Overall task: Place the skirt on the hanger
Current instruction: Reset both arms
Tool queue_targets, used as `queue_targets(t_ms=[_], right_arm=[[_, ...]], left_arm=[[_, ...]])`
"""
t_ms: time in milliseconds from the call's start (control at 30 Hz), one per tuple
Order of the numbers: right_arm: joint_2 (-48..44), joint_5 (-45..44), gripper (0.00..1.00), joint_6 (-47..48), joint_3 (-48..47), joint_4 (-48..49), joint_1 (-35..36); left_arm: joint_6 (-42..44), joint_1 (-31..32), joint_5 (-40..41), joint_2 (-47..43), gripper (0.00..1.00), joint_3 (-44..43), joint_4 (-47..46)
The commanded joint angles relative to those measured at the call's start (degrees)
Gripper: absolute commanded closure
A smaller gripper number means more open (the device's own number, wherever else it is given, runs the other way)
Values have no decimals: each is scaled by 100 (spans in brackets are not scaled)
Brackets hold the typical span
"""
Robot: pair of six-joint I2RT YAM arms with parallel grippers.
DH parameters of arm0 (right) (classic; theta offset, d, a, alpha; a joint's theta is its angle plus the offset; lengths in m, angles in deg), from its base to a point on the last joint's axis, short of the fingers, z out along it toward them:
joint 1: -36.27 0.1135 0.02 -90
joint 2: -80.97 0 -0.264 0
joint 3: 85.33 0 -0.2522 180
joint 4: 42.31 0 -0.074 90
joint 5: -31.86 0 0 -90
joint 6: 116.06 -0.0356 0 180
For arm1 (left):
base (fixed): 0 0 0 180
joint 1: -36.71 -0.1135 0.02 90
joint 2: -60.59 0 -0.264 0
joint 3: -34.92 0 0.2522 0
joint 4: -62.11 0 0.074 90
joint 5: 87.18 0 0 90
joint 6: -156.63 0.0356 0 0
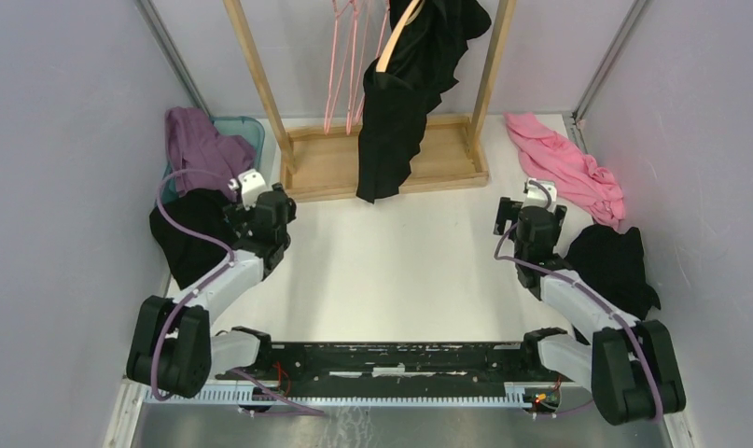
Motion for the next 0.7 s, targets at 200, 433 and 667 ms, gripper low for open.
queue_targets(t_ms=[200,433,667], right_arm=[[1833,-1063,0,360,190,2952,-19],[2290,-859,0,495,143,3372,-18],[2744,-83,0,838,686,4930,-82]], left_arm=[[1983,-146,125,1091,1,1670,-4995],[2300,-268,-283,1854,1,1523,-5615],[2298,-362,-742,1630,1,1762,-5871]])
